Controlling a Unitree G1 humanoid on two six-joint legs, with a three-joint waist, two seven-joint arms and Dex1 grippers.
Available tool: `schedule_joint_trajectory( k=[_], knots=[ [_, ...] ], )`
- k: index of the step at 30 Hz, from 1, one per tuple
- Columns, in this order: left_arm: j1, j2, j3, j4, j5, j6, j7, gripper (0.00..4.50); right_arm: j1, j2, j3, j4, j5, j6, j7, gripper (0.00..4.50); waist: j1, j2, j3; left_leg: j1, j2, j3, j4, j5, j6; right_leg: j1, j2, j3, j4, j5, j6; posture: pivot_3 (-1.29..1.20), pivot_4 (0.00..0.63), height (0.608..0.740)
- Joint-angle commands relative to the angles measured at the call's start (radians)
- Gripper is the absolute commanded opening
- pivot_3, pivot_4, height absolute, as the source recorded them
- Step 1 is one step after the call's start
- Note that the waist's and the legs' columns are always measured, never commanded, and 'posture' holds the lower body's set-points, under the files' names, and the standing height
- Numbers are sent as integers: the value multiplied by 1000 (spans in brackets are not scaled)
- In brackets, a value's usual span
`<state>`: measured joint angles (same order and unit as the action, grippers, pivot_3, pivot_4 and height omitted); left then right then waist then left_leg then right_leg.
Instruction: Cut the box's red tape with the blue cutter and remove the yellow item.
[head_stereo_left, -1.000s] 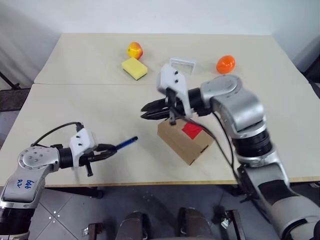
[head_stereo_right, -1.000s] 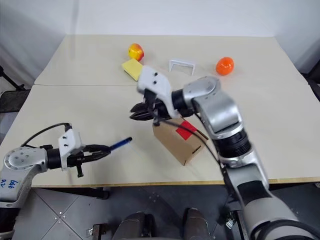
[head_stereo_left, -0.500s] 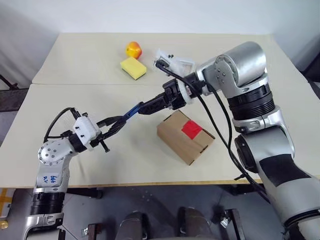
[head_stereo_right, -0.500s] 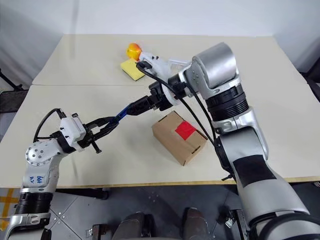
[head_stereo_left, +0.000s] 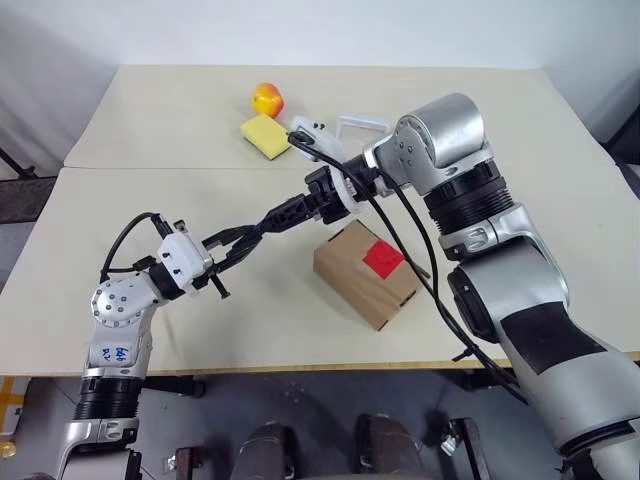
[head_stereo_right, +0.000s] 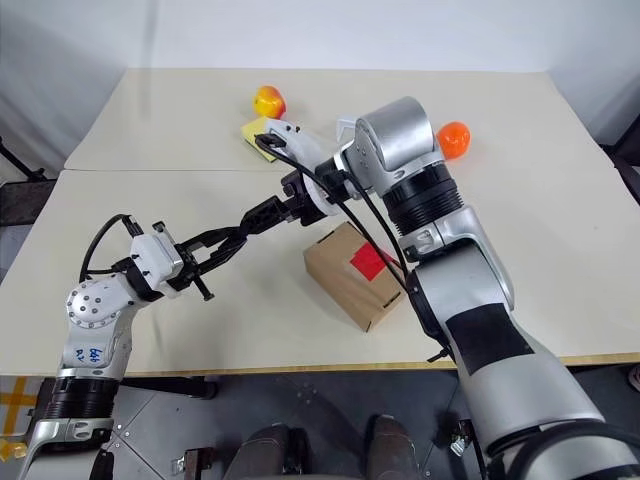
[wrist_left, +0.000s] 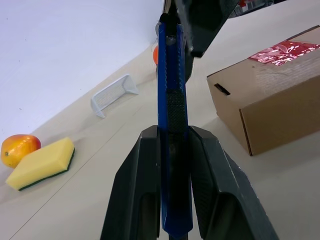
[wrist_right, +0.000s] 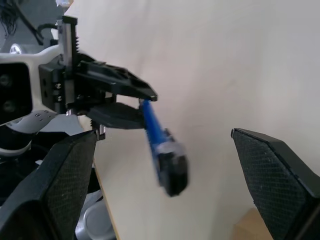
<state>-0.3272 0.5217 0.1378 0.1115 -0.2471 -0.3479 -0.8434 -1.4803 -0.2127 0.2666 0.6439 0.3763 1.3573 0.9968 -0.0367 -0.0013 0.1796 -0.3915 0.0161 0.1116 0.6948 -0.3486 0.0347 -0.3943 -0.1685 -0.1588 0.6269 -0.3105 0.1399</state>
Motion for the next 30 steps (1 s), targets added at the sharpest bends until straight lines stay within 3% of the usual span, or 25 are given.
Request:
schedule_joint_trajectory(
  k=[1,3,14,18,21,22,26,30],
  knots=[
    [9,6,3,-32,-17,-7,6,685,-43,6,-2,0,5,-33,17,4276,-1,0,0,0,0,0,0,0,0,0,0,0,0,0,0,0,150,740],
    [9,5,2,-34,-18,-4,6,685,-44,8,0,5,4,-44,24,3866,-1,0,0,0,0,0,0,0,0,0,0,0,0,0,0,0,150,740],
    [9,4,5,-34,-18,6,12,685,-32,8,25,-17,11,-50,65,122,-2,0,0,0,0,-1,0,0,0,0,0,0,0,0,0,0,150,740],
    [8,2,5,-35,-19,21,20,685,-31,4,25,-34,17,-40,68,147,-1,0,0,0,0,-1,0,0,0,0,0,0,0,0,0,0,150,740],
    [-3,-2,18,-37,-21,141,79,685,-35,-12,4,-66,29,-24,63,147,0,0,0,0,0,-2,0,0,0,0,0,0,0,0,0,0,150,740],
    [-1,0,24,-49,-23,197,104,1206,-36,-20,-4,-78,33,-18,59,147,0,0,0,-1,0,-2,0,0,0,0,0,0,0,0,0,0,150,740],
    [30,32,55,-125,-71,330,116,2250,-29,-57,-31,-131,46,4,46,147,0,0,0,-1,0,-3,0,0,0,0,0,0,0,0,0,0,150,740],
    [130,103,172,-191,-138,409,101,3489,-11,-122,-95,-207,70,33,12,147,-4,0,0,0,0,-3,-2,0,0,0,0,0,0,0,0,0,150,740]
  ],
)
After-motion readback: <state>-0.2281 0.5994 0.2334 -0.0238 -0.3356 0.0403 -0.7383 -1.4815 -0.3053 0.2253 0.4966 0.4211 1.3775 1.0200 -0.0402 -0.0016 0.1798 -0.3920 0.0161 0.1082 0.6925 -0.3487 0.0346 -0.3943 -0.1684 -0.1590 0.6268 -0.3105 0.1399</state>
